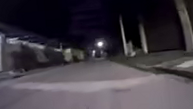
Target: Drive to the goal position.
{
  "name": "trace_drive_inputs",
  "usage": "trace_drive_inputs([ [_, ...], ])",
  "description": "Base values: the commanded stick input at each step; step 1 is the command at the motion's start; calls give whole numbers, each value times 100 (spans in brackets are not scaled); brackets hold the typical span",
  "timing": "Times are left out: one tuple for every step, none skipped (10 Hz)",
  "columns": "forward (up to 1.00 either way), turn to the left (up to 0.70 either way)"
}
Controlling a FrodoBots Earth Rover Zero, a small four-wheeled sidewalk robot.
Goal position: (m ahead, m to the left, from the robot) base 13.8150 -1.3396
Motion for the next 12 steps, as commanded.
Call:
trace_drive_inputs([
  [70,-35],
  [70,-35],
  [70,-35],
  [70,0],
  [70,0],
  [70,0],
  [70,-9],
  [70,-29],
  [70,-34],
  [70,-27],
  [70,-14],
  [70,0],
])
